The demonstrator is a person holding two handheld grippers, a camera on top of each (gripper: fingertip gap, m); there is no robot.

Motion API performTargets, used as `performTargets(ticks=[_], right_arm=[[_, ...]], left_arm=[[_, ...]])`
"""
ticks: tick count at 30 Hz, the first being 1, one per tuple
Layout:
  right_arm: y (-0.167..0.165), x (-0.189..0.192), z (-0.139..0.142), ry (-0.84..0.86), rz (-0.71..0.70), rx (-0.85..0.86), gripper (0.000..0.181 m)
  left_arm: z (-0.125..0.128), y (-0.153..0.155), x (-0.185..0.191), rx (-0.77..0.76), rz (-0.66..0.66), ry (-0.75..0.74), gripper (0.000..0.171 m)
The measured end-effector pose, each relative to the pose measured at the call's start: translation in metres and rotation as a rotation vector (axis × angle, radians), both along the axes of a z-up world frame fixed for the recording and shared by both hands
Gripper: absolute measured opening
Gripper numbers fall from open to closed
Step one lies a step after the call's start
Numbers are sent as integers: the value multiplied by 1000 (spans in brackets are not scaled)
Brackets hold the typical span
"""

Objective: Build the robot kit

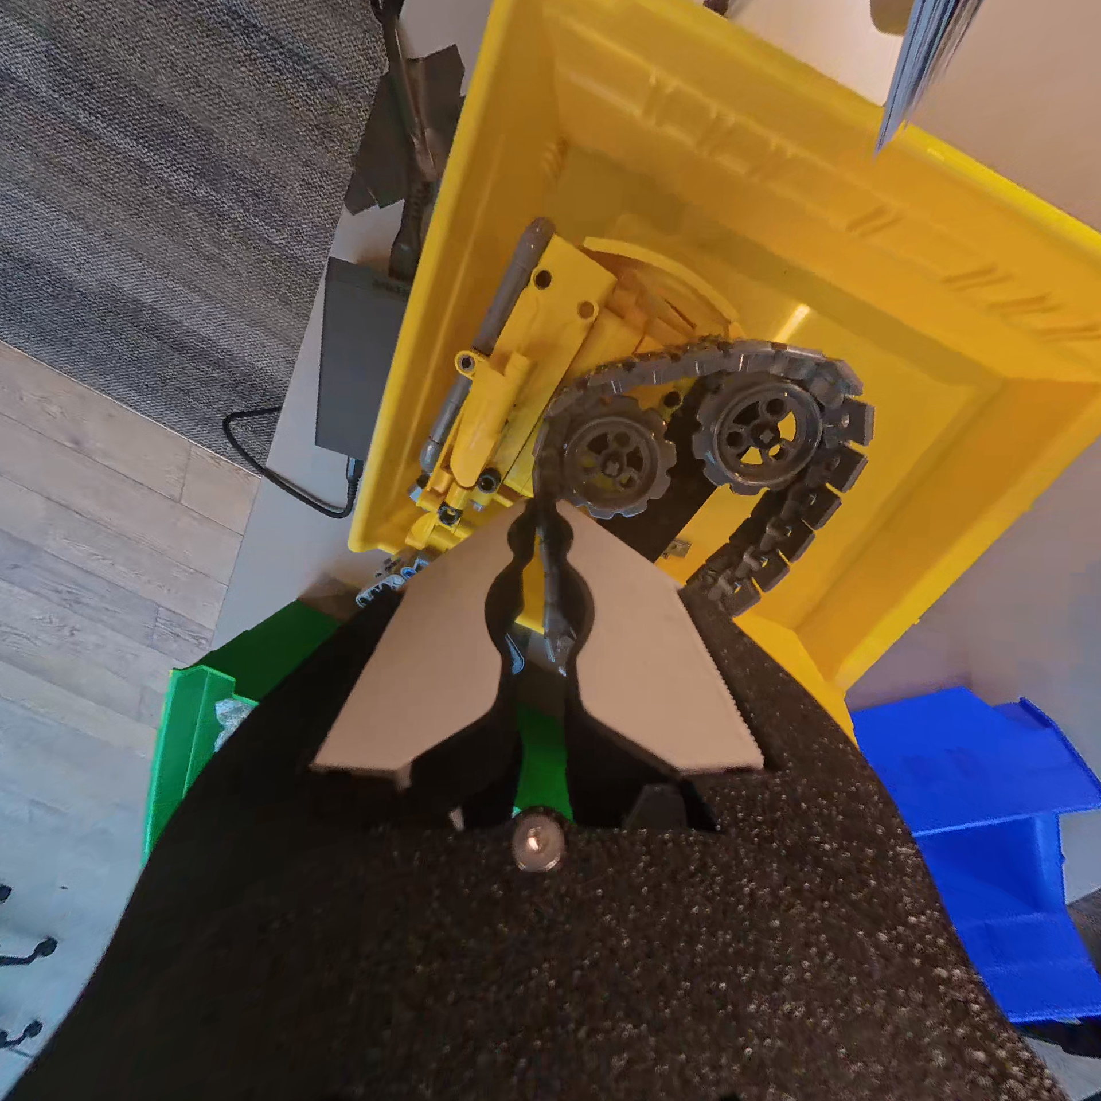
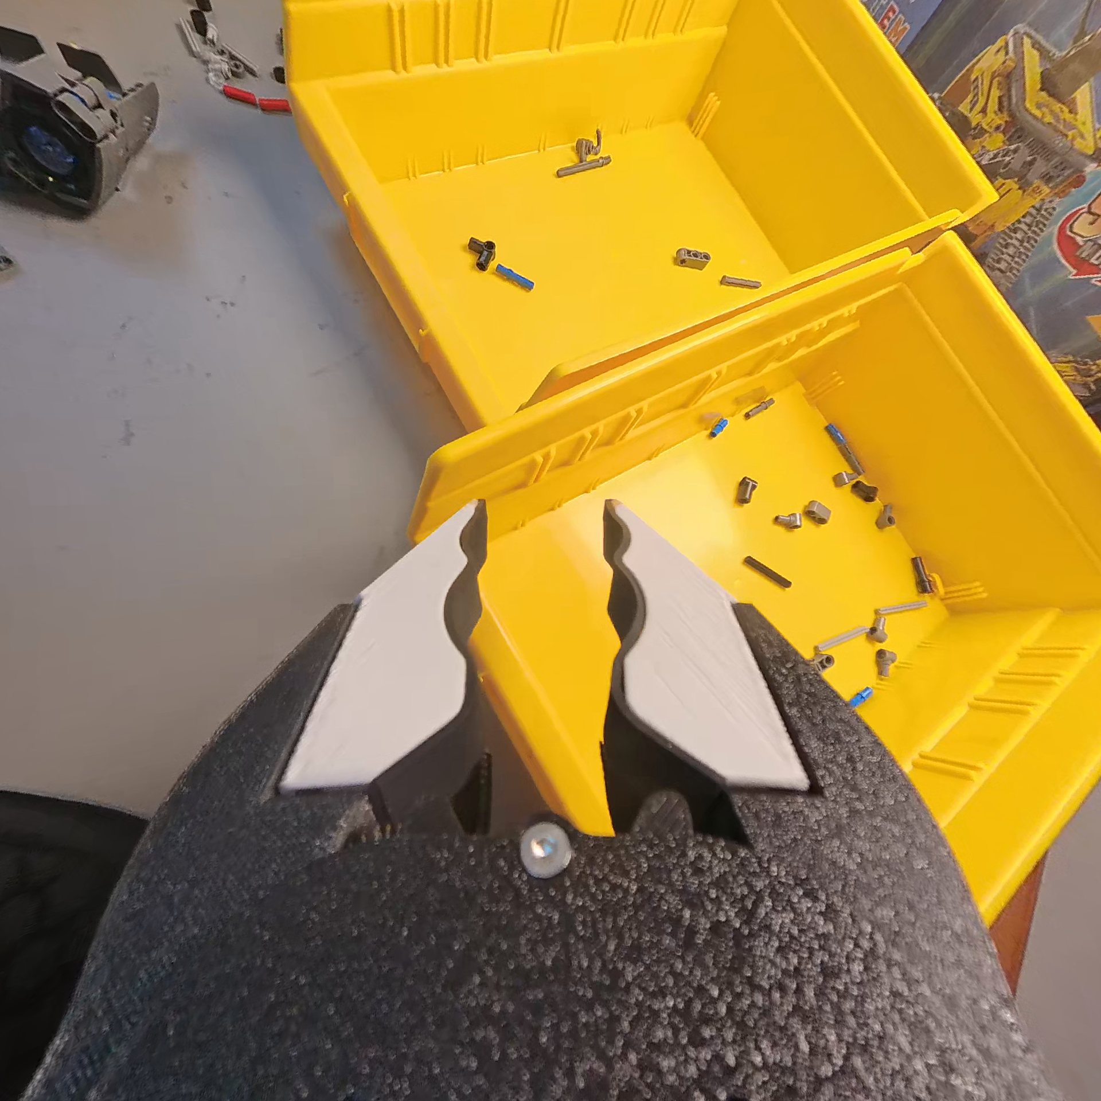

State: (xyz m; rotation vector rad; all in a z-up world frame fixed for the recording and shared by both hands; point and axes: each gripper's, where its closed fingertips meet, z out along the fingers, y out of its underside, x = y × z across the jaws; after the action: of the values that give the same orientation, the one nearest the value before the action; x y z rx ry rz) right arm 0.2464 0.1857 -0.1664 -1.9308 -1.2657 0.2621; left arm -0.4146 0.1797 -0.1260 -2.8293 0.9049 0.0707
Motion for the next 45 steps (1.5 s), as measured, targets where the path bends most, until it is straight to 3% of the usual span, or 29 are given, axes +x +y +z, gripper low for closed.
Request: performTargets(ticks=[3,7,11,14,18,20,28,30,32,38,41,45], right_arm=[[6,-3,15,25,-33,59,36],[-2,-19,42,106,-8,117,36],[-15,-33,50,115,45,166,36],[-22,-42,48,123,71,168,35],[-27,-51,43,129,91,162,36],[-29,-55,43,146,101,157,35],[-37,-67,39,176,133,138,35],[-39,-68,38,186,138,130,35],[-42,-68,39,189,142,124,35],[-44,-62,40,211,130,107,34],[-45,-68,44,252,133,85,34],[-51,-85,51,279,164,78,34]], left_arm=[[4,-4,6,87,-26,74,2],[13,-21,24,335,-9,178,2],[18,-62,55,672,5,253,2],[15,-101,89,844,-69,317,2],[-19,-144,127,821,-138,283,4],[-28,-149,130,827,-143,343,6],[-39,-109,113,725,-48,434,4],[-62,-102,107,632,-1,399,7],[-66,-98,110,631,6,356,7],[-23,-123,131,702,94,14,24],[12,-124,99,762,257,-149,25],[25,-101,51,702,469,-396,31]])
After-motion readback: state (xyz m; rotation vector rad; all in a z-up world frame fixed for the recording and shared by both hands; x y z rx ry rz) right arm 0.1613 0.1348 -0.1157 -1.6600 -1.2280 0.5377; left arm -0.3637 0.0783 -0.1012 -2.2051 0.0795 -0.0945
